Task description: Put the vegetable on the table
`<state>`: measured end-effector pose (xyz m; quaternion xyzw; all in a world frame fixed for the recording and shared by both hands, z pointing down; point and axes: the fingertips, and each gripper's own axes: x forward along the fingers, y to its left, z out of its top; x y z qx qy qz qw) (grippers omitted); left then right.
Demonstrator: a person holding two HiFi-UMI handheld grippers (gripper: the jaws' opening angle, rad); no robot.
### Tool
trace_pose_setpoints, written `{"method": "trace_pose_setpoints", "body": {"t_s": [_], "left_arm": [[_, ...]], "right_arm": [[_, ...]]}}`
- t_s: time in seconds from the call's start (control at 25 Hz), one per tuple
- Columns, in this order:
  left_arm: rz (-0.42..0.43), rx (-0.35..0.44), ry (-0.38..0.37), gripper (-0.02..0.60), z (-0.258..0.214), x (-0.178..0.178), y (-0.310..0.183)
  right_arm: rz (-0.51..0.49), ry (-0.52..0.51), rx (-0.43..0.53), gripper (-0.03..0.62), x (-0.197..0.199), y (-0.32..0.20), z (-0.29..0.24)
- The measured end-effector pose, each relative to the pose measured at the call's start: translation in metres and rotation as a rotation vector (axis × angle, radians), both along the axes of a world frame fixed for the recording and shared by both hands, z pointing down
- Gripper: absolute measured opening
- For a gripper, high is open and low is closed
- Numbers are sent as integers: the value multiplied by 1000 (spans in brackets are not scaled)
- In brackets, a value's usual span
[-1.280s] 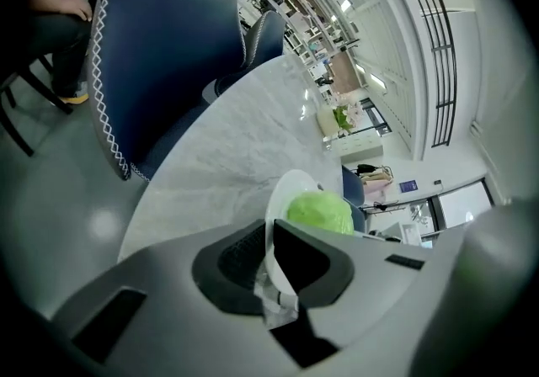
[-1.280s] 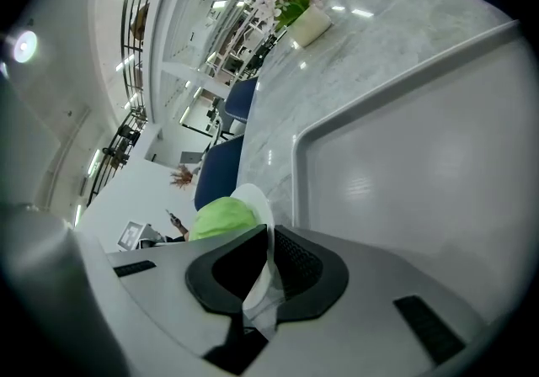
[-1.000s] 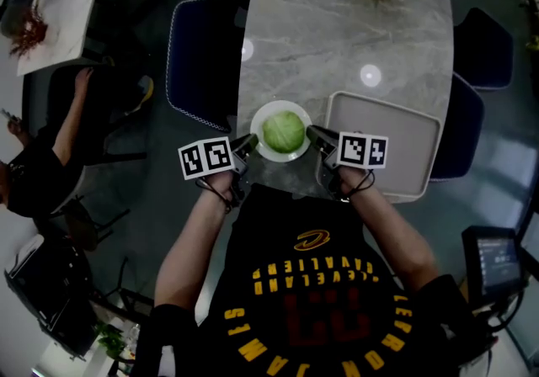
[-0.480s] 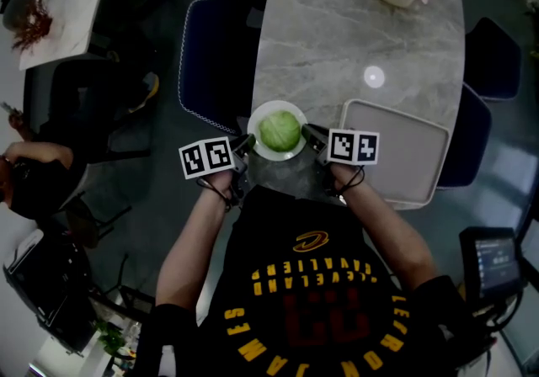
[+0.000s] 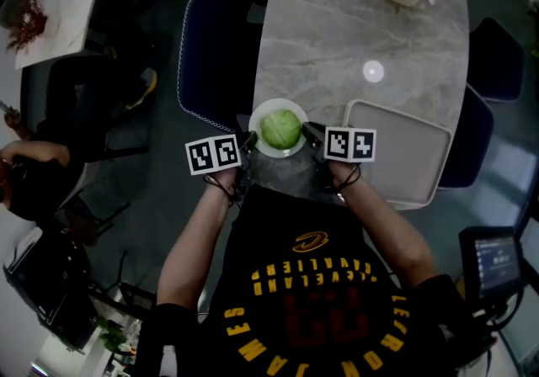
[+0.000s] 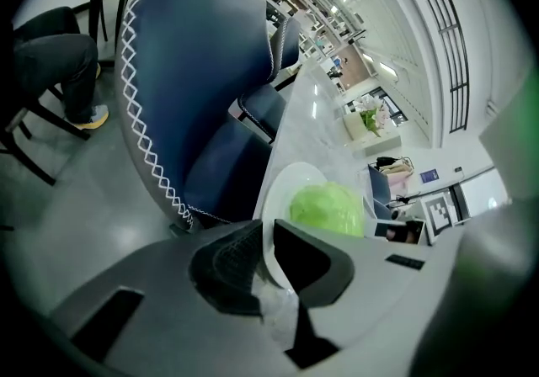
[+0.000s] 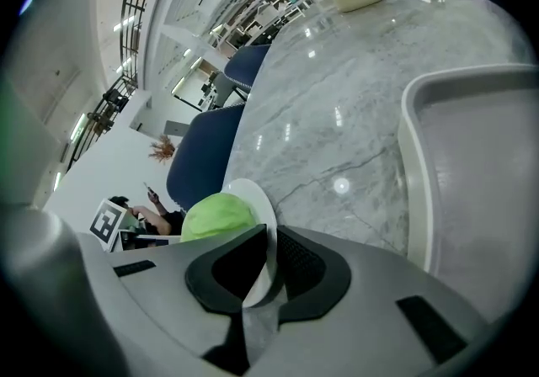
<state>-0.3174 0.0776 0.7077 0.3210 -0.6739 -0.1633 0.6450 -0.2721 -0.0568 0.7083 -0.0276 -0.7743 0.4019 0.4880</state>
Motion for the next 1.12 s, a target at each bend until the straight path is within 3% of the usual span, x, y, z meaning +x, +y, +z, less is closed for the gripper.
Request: {"method": "trace_pose_setpoints", "body": {"t_s": [0.24,0.4,0.6,0.88,1.12], "left_arm": [[8,-2,-27,32,0,0,-1],[61,-45,-81,41,-1,-1,0],[82,-106,-176,57,-5,-6,6],[56,-149,-336,57,-34,-21,16],[65,-76,-416,55,-74,-17,-20]], "right_arm": [[-14,-3,2,32,1,-1,1],[-22,-7,19,32,0,1,1],[-42,1,128,34,5,-4,-4],[-58,-138,273,32,3,-23,-40],[-96,-255,359,32,5,-35,-75]]}}
